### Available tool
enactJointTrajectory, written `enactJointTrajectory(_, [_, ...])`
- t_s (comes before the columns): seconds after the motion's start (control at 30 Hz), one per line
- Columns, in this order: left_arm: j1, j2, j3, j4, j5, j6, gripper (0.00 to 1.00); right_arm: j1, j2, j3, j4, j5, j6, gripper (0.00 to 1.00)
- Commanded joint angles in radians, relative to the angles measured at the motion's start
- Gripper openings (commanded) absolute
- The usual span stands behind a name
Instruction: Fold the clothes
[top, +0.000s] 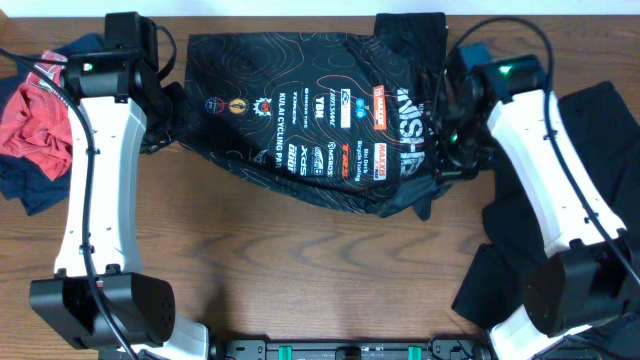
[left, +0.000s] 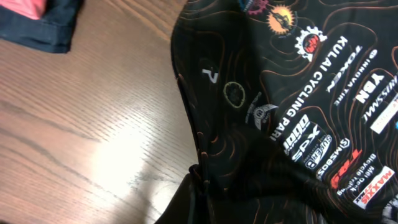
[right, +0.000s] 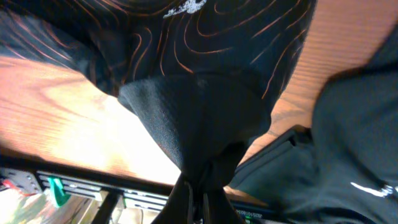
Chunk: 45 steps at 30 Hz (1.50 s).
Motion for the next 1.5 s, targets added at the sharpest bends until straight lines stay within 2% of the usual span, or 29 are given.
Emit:
enactJointTrajectory(0.0, [0.019, -0.017, 0.002, -0.003, -0.033, -0.003, 0.06, 0.005, -0.006, -0.089, 0.039, -0.035, 0.022, 0.01])
enactJointTrajectory(0.17, [0.023, -0.017, -0.090, -0.003, -0.006, -0.019, 0.06, 0.004, -0.006, -0.160, 0.084, -0.041, 0.029, 0.01])
enactJointTrajectory(0.57, [0.023, -0.017, -0.420, 0.069, -0.002, -0.071, 0.06, 0.004, -0.006, -0.161, 0.076, -0.040, 0.031, 0.01])
enactJointTrajectory(0.87, [0.023, -0.017, -0.434, 0.079, -0.002, -0.074, 0.06, 0.004, -0.002, -0.188, 0.102, -0.039, 0.043, 0.01])
enactJointTrajectory(1.3, [0.023, -0.017, -0.434, 0.119, -0.002, -0.074, 0.06, 0.005, -0.002, -0.406, 0.291, -0.040, 0.071, 0.01])
enactJointTrajectory(1.47, [0.023, -0.017, -0.434, 0.126, -0.002, -0.074, 0.06, 0.003, -0.002, -0.412, 0.339, -0.040, 0.071, 0.01])
